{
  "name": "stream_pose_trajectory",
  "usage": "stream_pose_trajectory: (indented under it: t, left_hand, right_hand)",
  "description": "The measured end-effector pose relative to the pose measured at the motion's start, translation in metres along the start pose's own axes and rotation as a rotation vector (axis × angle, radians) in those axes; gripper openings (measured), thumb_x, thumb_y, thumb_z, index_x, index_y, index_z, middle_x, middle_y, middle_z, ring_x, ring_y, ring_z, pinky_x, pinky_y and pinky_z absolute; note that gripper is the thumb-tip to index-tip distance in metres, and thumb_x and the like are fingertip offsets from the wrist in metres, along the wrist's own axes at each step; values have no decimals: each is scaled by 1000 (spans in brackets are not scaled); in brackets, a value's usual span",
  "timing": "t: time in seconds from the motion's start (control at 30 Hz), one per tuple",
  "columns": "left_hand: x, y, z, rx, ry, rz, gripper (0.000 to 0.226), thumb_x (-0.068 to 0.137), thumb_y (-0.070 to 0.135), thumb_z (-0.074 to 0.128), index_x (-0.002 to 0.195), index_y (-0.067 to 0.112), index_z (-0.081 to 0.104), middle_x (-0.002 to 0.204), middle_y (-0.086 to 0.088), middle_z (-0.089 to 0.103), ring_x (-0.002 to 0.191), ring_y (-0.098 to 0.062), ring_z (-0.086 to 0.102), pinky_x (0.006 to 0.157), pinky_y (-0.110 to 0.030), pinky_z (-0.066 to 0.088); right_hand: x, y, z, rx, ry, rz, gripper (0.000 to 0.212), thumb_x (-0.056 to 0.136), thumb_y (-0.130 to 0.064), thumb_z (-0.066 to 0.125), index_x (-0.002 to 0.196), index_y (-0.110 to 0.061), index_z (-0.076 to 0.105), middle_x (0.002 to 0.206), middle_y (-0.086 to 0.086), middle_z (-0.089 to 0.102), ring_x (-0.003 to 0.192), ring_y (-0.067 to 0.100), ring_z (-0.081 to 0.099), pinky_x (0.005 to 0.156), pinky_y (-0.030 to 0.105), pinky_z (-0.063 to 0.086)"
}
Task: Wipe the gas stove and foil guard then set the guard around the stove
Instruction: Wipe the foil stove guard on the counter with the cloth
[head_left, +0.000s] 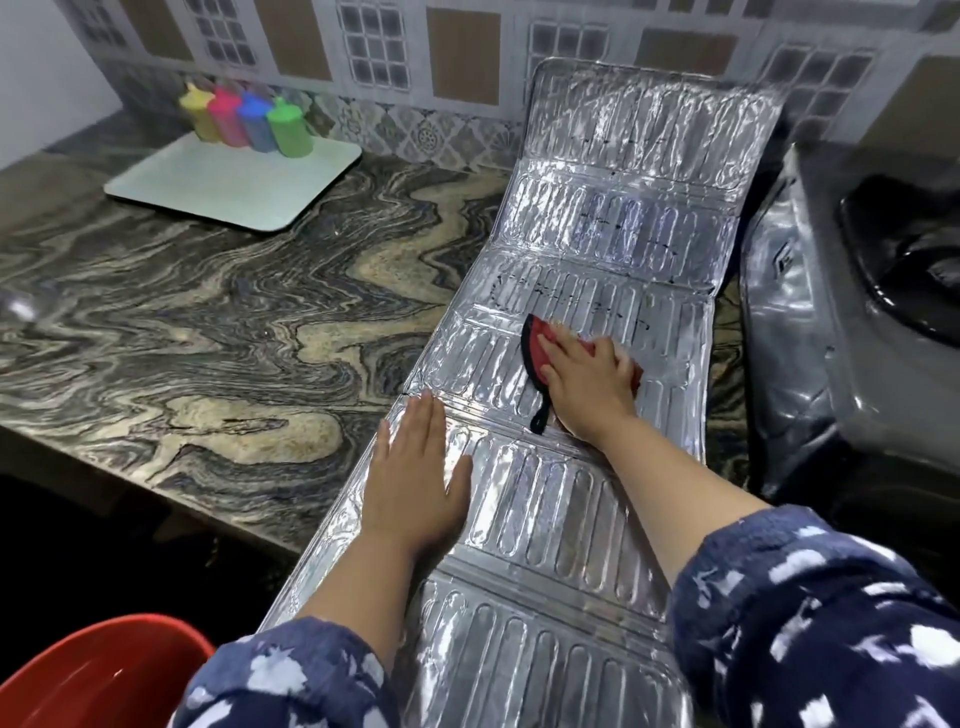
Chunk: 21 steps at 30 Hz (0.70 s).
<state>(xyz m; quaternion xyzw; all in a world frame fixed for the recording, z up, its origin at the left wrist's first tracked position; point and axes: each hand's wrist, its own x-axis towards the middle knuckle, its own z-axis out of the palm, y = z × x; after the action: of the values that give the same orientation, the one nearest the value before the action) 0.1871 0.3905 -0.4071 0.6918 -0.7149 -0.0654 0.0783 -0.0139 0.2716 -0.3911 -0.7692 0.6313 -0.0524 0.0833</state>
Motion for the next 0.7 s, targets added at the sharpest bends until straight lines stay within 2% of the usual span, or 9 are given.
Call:
stream_pose_trajectory:
  t: [0.1, 0.23, 0.37, 0.47, 0.53, 0.63, 0.7]
  left_hand:
    - [-5, -4, -7, -33, -62, 1, 74, 94, 50, 26, 151, 14, -5, 159, 0, -12, 145, -11, -15, 115, -36, -14]
    - [3, 1, -17, -37, -98, -49, 80, 90, 50, 38, 152, 14, 4, 161, 0, -2, 147, -13, -5, 117, -41, -7]
    - [28, 14, -22, 13, -48, -53, 75, 92, 53, 32, 151, 12, 10, 161, -3, 4, 147, -15, 0, 117, -43, -5]
    - [57, 20, -21, 17, -44, -31, 74, 93, 52, 29, 151, 11, 9, 161, -5, 2, 147, -16, -2, 117, -45, -4]
    - [78, 22, -20, -1, -34, -25, 74, 93, 51, 29, 151, 10, 8, 161, -5, 1, 147, -16, -3, 116, -45, -6]
    - [105, 16, -17, 7, -35, -28, 75, 93, 52, 27, 152, 9, 5, 161, -5, -2, 147, -16, -6, 117, -44, -7]
    - [113, 9, -11, 39, -47, -16, 76, 94, 54, 22, 151, 9, 1, 160, -6, -6, 147, -16, -10, 117, -44, -7]
  right_hand:
    - [-17, -5, 2, 15, -31, -16, 48, 98, -44, 20, 145, -40, 18, 156, -16, 16, 134, 30, 17, 108, 53, 16]
    - [-33, -8, 5, 19, -46, -37, 48, 98, -45, 19, 146, -39, 16, 156, -17, 14, 137, 30, 14, 107, 50, 13]
    - [-37, -7, -2, 75, -12, -75, 48, 96, -48, 24, 144, -42, 22, 158, -16, 8, 138, 28, 13, 111, 50, 9]
    - [-40, -1, -7, 26, 53, -181, 45, 94, -49, 28, 139, -46, 33, 156, -14, 17, 140, 23, 16, 111, 45, 3]
    - [-39, 3, -6, -15, 34, -257, 47, 94, -50, 24, 140, -45, 32, 155, -16, 21, 141, 20, 19, 110, 42, 4]
    - [-28, 4, -3, -22, 14, -293, 48, 94, -49, 22, 141, -45, 29, 154, -21, 18, 138, 17, 20, 103, 37, 7]
    - [-14, 1, -1, -19, 9, -314, 47, 95, -48, 23, 142, -46, 26, 155, -22, 15, 138, 15, 19, 104, 38, 8]
